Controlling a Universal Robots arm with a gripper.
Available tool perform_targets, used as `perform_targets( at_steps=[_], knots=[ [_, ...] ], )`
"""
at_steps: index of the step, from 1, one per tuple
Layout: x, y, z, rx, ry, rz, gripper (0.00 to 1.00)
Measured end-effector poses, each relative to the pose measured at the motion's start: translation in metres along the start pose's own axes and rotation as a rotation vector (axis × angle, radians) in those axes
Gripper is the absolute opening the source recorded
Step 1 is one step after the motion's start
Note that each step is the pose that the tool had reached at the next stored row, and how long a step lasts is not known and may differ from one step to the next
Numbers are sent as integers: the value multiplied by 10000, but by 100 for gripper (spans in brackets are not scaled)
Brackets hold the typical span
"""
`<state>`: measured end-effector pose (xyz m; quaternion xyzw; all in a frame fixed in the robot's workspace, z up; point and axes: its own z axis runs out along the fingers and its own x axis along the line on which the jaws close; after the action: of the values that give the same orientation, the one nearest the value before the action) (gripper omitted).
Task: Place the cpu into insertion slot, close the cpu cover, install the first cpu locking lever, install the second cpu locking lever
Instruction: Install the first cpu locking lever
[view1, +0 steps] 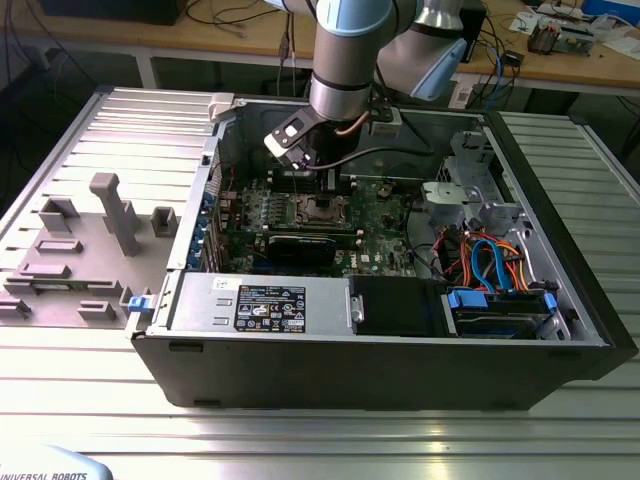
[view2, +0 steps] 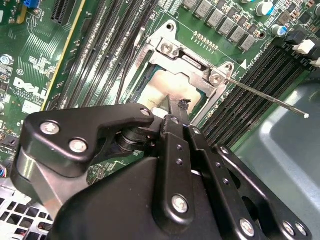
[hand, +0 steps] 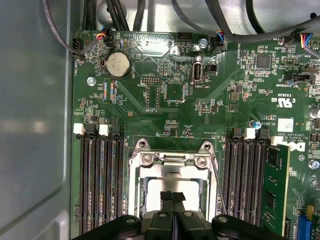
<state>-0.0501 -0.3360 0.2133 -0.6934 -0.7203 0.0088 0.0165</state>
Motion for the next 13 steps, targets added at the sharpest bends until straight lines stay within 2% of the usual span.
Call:
perform_targets(
  at_steps=[3,10,13],
  knots=[
    [0,-4,16,-150,-16,-1,11],
    [1,-3,13,-158,-12,-1,11],
    [1,-5,-38,-156,-14,-1,11]
  ],
)
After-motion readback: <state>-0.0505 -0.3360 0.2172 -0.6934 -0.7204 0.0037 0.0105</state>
